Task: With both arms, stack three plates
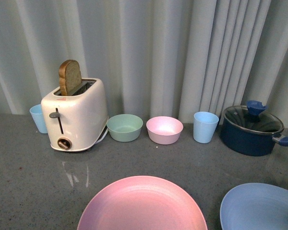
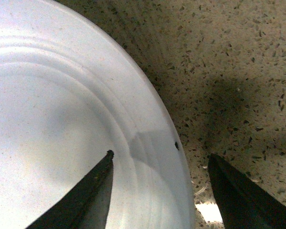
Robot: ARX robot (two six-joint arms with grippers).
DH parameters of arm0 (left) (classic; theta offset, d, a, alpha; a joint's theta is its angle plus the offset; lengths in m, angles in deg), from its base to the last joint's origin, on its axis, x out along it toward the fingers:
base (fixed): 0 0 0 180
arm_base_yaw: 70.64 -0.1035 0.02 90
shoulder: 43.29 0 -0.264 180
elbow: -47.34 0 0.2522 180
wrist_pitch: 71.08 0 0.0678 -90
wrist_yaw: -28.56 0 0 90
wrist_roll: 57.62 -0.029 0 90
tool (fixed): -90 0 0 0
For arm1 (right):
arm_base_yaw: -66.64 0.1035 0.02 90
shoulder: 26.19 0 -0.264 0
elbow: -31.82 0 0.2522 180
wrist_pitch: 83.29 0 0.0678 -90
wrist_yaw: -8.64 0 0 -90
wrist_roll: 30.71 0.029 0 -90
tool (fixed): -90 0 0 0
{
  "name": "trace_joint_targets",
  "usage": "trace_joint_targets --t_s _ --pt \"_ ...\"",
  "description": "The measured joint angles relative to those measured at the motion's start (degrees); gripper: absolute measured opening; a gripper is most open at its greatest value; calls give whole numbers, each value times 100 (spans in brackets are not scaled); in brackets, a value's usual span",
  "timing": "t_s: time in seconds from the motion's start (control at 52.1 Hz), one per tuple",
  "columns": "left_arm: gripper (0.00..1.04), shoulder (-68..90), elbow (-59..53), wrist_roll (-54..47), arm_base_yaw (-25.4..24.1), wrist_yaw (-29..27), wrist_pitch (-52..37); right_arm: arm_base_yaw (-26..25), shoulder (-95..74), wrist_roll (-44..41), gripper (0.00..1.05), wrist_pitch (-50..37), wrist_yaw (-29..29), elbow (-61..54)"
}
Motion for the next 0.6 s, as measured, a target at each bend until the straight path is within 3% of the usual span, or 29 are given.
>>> trace_joint_targets --t_s 0.115,0.288,0.365,0.595 --pt "98 0 0 0 0 0 0 31 -50 31 44 -120 -4 -20" --pt "98 0 0 0 0 0 0 -125 79 205 10 -374 -315 -286" --pt "98 0 0 0 0 0 0 -278 345 306 3 -455 -632 -509" --pt "98 0 0 0 0 0 0 -1023 1569 216 3 -356 -1008 -1152"
